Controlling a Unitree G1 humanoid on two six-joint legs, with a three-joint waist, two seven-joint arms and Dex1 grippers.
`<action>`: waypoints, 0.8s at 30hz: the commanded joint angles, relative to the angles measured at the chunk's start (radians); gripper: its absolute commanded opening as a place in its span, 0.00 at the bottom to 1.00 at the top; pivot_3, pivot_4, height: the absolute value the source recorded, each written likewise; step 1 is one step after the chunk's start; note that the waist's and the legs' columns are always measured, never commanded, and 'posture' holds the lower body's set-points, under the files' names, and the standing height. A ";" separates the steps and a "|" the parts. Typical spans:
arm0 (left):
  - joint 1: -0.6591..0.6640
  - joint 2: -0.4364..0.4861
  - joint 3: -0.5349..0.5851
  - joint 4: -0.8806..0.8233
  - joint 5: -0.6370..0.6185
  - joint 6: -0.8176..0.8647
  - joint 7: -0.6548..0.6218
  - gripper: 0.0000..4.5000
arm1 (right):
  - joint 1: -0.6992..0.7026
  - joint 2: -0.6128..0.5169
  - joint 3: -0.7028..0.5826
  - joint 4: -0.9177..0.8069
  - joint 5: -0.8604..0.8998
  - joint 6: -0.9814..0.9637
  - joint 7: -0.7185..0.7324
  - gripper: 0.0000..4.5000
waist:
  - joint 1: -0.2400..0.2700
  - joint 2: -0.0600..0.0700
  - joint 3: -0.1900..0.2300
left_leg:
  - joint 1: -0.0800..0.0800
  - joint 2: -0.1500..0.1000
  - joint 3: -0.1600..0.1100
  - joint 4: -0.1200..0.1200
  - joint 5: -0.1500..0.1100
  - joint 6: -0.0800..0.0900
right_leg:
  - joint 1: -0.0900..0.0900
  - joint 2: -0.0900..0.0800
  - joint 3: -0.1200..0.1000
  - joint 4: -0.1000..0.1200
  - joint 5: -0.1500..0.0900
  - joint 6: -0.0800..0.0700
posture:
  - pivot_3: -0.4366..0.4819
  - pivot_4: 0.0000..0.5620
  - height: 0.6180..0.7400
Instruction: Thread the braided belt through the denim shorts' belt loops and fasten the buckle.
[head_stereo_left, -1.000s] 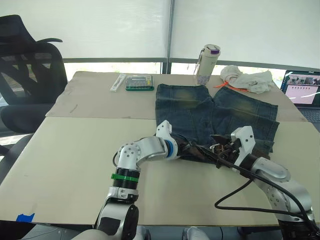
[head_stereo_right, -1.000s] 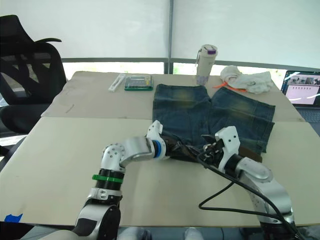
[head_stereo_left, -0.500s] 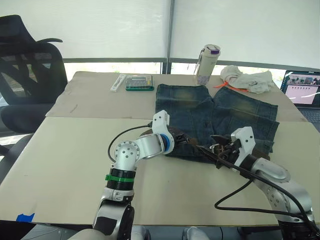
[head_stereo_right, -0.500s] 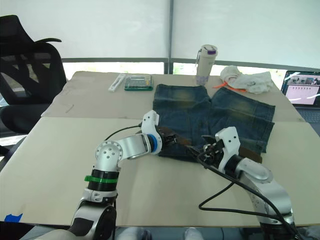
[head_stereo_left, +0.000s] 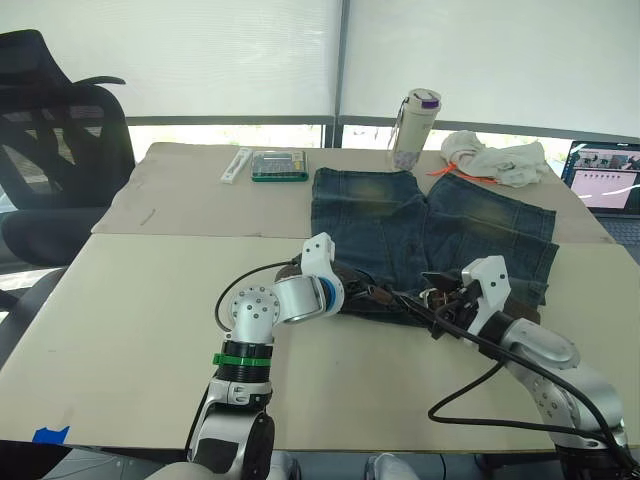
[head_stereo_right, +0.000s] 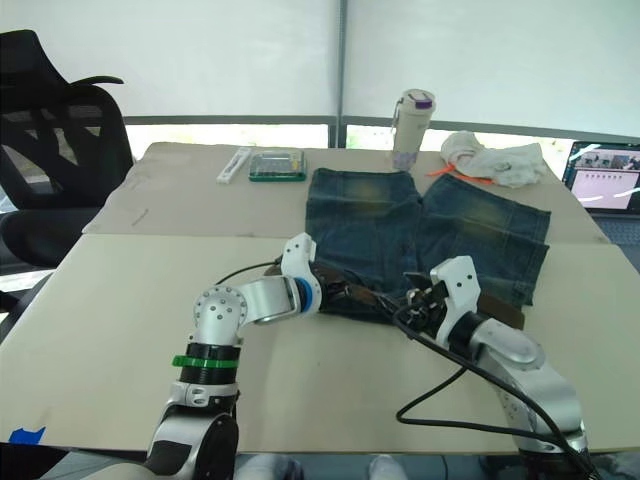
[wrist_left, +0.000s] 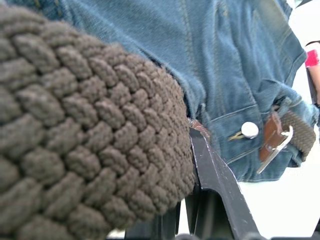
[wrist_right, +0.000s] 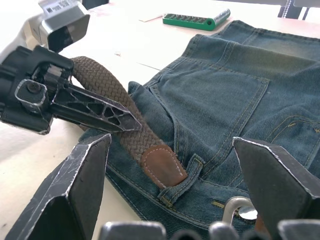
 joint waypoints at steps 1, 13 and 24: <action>-0.019 -0.039 0.028 -0.030 -0.016 0.046 0.013 0.00 | 0.007 0.002 -0.029 -0.051 0.010 -0.011 -0.007 0.95 | 0.000 0.000 0.000 | 0.000 0.000 0.000 0.000 0.000 0.000 | 0.000 0.000 0.000 0.000 0.000 0.000 | 0.48 0.27 0.97; -0.052 -0.067 0.108 -0.023 0.024 0.095 0.078 0.00 | 0.027 0.009 -0.027 -0.064 0.011 -0.011 -0.018 0.95 | -0.001 0.000 0.000 | 0.000 0.000 0.000 0.000 0.000 0.000 | 0.000 0.000 0.000 0.000 0.000 0.000 | 0.48 0.27 0.97; -0.028 0.037 -0.042 -0.143 0.164 -0.072 -0.246 0.00 | 0.041 0.059 0.007 -0.051 0.002 -0.003 -0.056 0.95 | -0.001 0.000 0.000 | -0.001 0.000 0.000 0.000 0.000 0.000 | -0.001 0.000 0.000 0.000 0.000 0.000 | 0.48 0.27 0.97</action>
